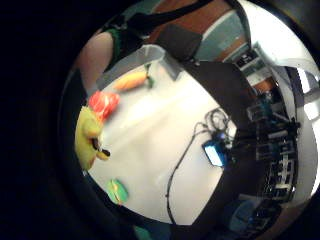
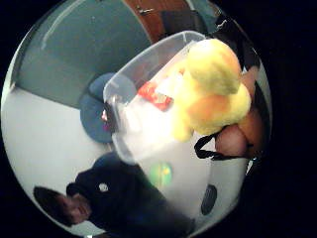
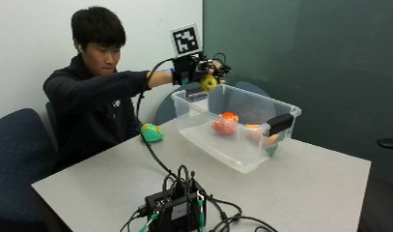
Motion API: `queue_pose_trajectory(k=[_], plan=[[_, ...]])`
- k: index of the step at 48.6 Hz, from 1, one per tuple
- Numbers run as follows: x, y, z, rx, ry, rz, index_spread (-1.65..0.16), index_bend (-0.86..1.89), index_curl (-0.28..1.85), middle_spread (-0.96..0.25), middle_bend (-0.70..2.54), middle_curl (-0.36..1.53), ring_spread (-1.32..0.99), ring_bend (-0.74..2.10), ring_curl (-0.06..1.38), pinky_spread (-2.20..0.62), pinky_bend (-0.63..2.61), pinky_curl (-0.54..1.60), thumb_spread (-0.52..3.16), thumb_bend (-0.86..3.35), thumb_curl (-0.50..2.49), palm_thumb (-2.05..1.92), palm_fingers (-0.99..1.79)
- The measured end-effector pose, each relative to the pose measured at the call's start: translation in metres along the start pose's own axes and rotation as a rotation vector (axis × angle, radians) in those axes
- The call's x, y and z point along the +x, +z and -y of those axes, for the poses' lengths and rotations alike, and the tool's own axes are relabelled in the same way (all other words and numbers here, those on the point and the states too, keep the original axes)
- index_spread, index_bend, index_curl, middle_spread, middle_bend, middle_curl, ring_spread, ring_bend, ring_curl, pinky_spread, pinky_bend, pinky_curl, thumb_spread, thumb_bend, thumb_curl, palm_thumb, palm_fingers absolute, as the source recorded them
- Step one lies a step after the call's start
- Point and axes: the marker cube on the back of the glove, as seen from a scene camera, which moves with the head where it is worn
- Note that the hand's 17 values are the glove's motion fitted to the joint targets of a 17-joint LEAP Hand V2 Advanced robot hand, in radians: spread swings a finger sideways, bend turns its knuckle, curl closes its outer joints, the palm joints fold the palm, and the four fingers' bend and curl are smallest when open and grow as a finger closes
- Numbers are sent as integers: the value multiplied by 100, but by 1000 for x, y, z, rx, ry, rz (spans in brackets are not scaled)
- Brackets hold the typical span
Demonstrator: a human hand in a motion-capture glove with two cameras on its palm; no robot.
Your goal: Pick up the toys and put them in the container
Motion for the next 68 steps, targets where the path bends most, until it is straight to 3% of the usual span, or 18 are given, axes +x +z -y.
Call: queue_pose_trajectory(k=[5,7,10,12,22,27,33,44,55,60,64,68], plan=[[8,17,34,-79,288,-19,-22,93,64,-22,46,34,-24,27,15,-1,54,33,136,20,56,68,17],[16,25,36,-145,337,-51,-23,83,62,-20,38,32,-22,30,17,-1,60,35,140,18,54,62,7],[27,34,33,-210,334,-80,-23,47,54,-13,22,29,-17,32,19,0,77,40,137,6,47,44,-28],[31,36,27,-218,301,-65,-23,32,50,-9,15,28,-14,29,19,0,81,40,134,1,45,38,-34],[32,13,-29,-152,176,251,-23,11,35,-2,8,22,-6,18,19,1,77,40,123,-5,38,21,-30],[9,14,-74,-136,79,268,-25,20,37,-3,11,21,-5,16,19,1,69,37,123,-3,37,18,-20],[-25,32,-136,-229,-24,272,-26,21,38,-3,14,22,-4,16,18,1,65,36,124,-2,36,18,-13],[-82,105,-216,-480,-21,214,-24,10,35,0,14,22,0,23,21,2,71,37,120,-4,33,8,-9],[-111,153,-229,-482,-42,133,-25,5,25,2,15,21,2,59,30,-1,103,43,118,-1,33,8,12],[-102,163,-226,-405,-80,-36,-27,4,18,-3,21,22,-11,96,37,-19,115,42,126,8,37,26,60],[-92,170,-222,-355,-112,-170,-27,11,18,-7,24,24,-18,107,41,-27,111,41,131,17,42,41,76],[-113,162,-217,-325,-91,59,-26,16,21,-11,35,29,-24,106,44,-31,106,41,119,24,50,59,80]])
